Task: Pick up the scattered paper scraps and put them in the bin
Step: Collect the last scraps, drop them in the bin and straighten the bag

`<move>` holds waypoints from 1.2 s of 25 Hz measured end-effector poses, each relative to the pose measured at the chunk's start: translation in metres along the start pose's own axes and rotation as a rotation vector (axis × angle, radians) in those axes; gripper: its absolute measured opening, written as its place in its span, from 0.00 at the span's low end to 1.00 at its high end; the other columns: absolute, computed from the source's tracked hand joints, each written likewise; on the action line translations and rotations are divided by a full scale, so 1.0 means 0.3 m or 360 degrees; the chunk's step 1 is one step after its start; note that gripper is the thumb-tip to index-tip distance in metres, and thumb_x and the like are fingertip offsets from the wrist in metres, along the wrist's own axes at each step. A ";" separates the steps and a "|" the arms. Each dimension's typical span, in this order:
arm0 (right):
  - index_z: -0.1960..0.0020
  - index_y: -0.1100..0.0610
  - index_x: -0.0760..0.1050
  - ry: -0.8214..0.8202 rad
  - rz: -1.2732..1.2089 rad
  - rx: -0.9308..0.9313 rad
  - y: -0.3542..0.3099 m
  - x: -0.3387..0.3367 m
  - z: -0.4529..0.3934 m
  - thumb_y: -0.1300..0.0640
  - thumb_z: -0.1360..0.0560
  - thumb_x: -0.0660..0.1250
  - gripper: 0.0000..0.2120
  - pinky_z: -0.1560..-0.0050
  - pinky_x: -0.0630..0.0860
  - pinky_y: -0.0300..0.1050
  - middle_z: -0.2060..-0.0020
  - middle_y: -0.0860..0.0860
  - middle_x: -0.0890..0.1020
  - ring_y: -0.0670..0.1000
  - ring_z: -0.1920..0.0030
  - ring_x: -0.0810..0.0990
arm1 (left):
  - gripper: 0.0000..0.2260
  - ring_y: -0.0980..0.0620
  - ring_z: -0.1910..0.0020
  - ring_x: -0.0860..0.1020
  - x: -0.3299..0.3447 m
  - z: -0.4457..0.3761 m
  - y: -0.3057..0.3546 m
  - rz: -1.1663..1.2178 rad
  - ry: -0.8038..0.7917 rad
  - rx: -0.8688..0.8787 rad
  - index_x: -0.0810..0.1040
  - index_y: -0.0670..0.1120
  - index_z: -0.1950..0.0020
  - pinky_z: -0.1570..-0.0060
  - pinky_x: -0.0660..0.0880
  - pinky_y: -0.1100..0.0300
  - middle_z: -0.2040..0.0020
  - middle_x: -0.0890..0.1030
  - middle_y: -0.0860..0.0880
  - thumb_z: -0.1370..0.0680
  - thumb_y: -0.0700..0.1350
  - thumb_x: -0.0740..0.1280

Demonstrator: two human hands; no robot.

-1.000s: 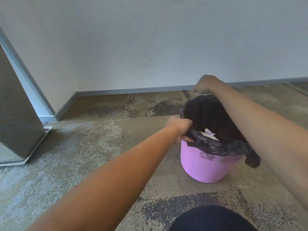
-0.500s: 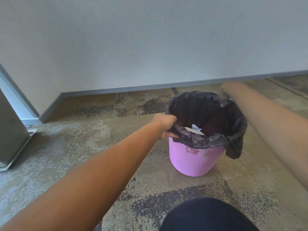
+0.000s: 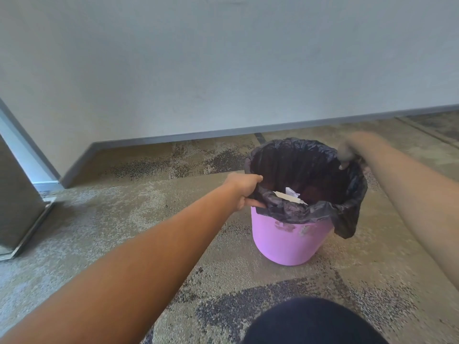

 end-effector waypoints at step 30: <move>0.31 0.66 0.70 0.0477 -0.0673 -0.0268 -0.671 -0.544 0.207 0.59 0.24 0.65 0.23 0.42 0.76 0.52 0.34 0.61 0.74 0.62 0.36 0.76 | 0.09 0.44 0.59 0.83 -0.822 0.227 0.488 0.0092 0.0607 -0.0177 0.77 0.37 0.46 0.66 0.82 0.46 0.51 0.82 0.42 0.22 0.42 0.68</move>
Point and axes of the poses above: each hand's wrist, its own z-axis away from the middle knuckle, its own x-axis out of the palm, y = z × x, the point moved 10 cm from there along -z, towards the middle knuckle
